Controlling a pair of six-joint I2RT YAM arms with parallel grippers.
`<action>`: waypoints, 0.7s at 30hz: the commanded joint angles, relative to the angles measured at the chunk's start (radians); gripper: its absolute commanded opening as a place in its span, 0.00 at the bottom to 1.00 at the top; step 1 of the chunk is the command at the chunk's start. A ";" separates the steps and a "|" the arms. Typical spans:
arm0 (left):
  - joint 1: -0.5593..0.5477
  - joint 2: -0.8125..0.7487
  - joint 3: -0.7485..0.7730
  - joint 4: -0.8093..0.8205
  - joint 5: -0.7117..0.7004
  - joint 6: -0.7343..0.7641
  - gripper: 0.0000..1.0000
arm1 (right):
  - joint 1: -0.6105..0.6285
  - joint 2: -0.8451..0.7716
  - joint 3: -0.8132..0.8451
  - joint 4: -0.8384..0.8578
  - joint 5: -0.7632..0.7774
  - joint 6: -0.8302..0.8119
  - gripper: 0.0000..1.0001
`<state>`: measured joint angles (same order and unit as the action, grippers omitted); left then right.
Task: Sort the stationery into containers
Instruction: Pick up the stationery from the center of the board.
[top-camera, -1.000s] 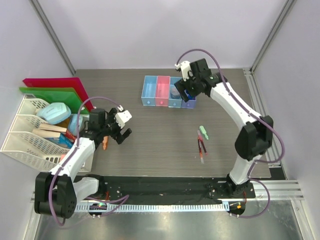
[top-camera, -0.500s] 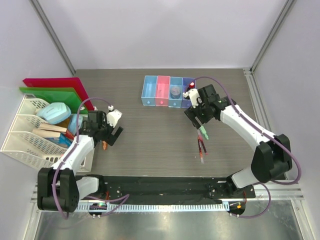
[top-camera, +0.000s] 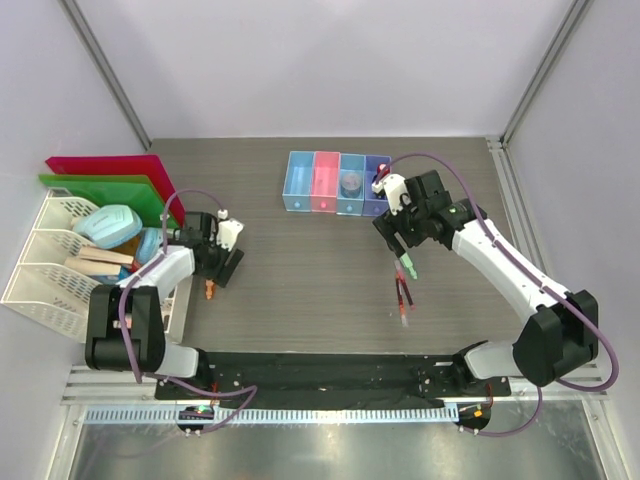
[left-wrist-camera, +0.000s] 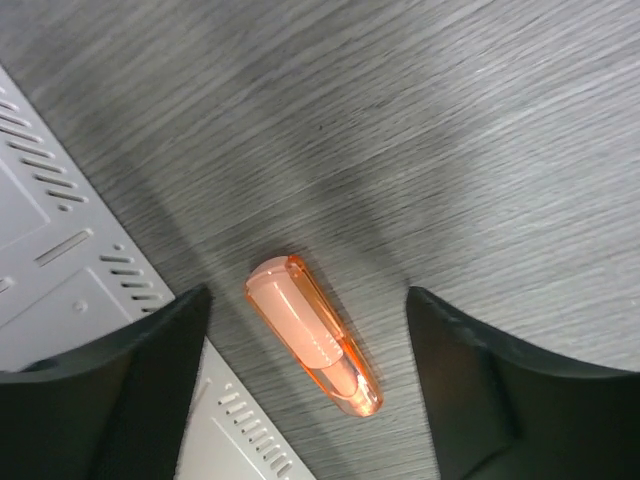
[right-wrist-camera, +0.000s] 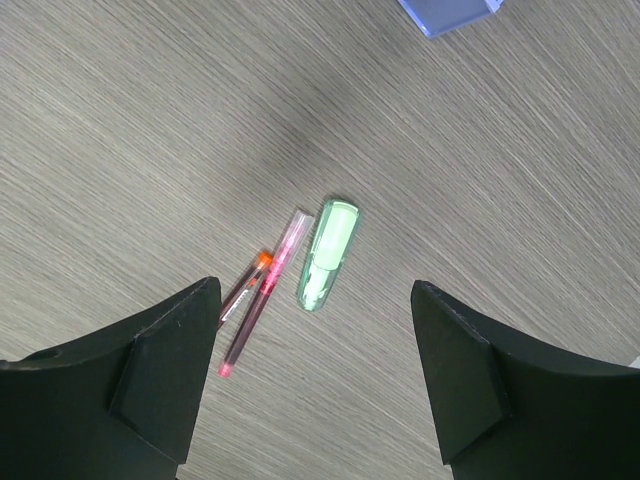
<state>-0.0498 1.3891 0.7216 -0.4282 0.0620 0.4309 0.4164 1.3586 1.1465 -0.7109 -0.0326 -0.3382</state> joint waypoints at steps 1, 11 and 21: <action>0.008 0.065 0.050 -0.055 -0.028 -0.014 0.74 | -0.002 -0.046 0.042 0.001 -0.010 -0.001 0.82; 0.010 0.068 0.067 -0.145 -0.054 -0.006 0.64 | -0.002 -0.033 0.099 -0.030 -0.016 -0.005 0.82; 0.010 0.056 0.073 -0.225 -0.056 0.006 0.39 | -0.002 -0.036 0.133 -0.053 -0.013 -0.012 0.82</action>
<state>-0.0452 1.4616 0.7742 -0.6044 0.0151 0.4267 0.4164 1.3521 1.2415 -0.7502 -0.0467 -0.3386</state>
